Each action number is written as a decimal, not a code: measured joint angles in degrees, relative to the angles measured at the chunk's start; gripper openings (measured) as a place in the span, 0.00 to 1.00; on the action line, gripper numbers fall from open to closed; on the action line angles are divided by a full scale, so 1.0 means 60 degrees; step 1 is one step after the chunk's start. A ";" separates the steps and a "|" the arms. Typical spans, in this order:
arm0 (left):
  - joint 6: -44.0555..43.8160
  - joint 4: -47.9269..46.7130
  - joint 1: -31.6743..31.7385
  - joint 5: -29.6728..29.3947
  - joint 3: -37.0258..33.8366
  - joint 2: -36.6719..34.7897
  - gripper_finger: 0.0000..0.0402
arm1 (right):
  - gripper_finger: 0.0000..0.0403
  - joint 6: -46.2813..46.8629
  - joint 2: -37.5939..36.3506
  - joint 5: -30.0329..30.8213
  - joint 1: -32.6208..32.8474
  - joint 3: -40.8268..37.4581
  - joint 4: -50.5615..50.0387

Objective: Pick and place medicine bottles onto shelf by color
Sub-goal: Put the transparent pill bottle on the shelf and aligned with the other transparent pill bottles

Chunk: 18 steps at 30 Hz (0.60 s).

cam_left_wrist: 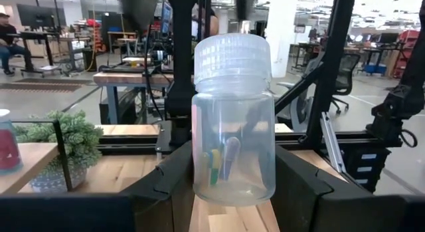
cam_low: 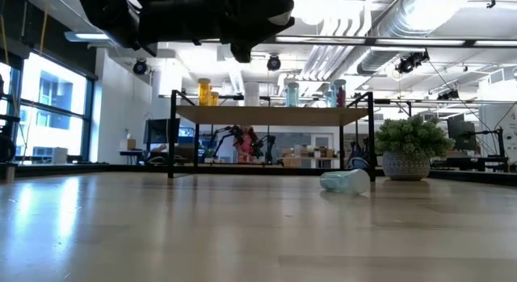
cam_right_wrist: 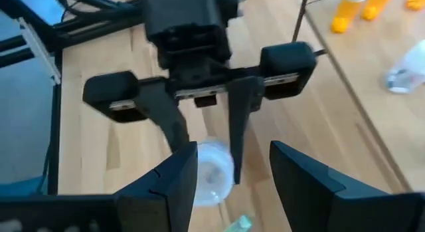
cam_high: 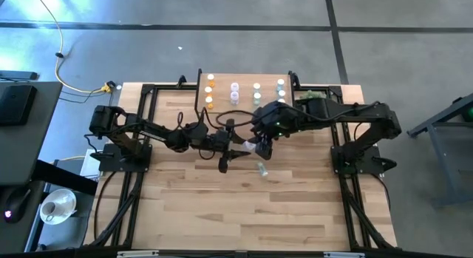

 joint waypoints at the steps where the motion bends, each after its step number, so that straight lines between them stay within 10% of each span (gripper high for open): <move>1: -0.0056 0.0003 0.0000 -0.0003 0.0000 0.0002 0.36 | 0.44 -0.0006 0.0010 -0.0121 0.0000 0.0000 -0.0015; 18: -0.0444 0.0076 0.0004 -0.0794 0.0000 0.0002 0.36 | 0.44 -0.0053 0.0197 -0.0360 0.0039 0.0007 -0.0329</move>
